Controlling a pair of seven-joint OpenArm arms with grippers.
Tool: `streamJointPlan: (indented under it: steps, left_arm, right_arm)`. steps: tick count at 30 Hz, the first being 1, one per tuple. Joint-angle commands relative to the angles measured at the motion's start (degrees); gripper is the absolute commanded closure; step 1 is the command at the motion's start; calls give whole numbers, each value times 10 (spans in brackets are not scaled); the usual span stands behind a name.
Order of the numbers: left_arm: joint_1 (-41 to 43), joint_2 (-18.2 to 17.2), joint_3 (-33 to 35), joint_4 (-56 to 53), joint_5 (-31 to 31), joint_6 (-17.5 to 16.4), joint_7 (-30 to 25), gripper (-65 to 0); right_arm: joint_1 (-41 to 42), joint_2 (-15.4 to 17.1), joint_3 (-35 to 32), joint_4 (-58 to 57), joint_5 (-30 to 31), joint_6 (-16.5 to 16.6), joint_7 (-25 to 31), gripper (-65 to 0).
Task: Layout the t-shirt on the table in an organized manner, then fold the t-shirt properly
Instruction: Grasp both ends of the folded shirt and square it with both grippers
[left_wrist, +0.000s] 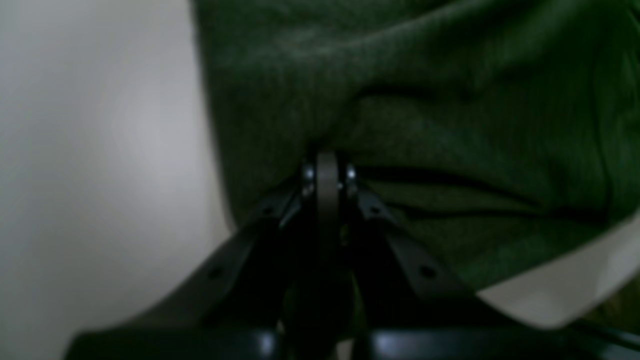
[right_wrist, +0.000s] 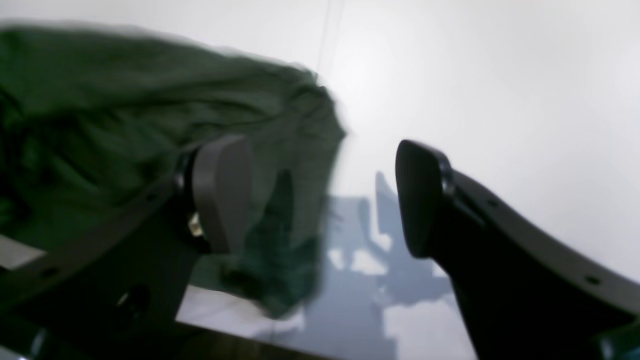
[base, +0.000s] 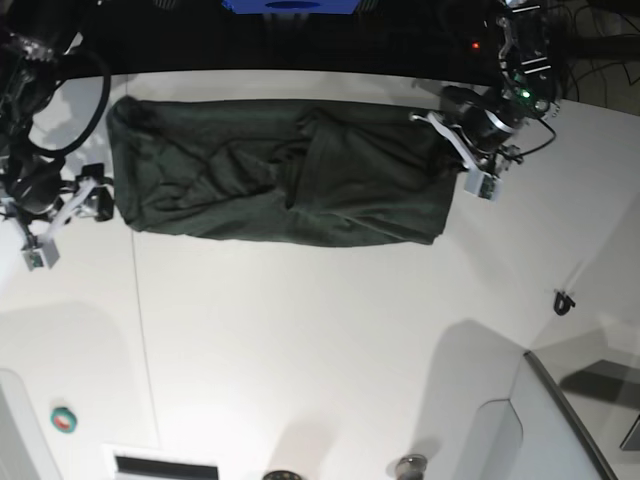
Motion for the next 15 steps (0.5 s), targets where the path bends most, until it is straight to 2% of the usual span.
streamJointPlan:
  steps: [1, 6, 10, 15]
  left_arm:
    - [-8, -10, -9, 2, -10, -3, -11, 0]
    - [-18, -16, -23, 4, -10, -3, -7, 0]
    - [-6, -13, -27, 18, -16, -3, -7, 0]
    - [2, 20, -86, 93, -16, -3, -6, 0]
  right_arm:
    - [16, 4, 15, -17, 11, 7, -9, -426]
    - [46, 8, 81, -130, 11, 7, -23, -426]
    - [28, 6, 87, -144, 11, 7, -23, -426]
    - [19, 4, 85, -145, 11, 7, -33, -428]
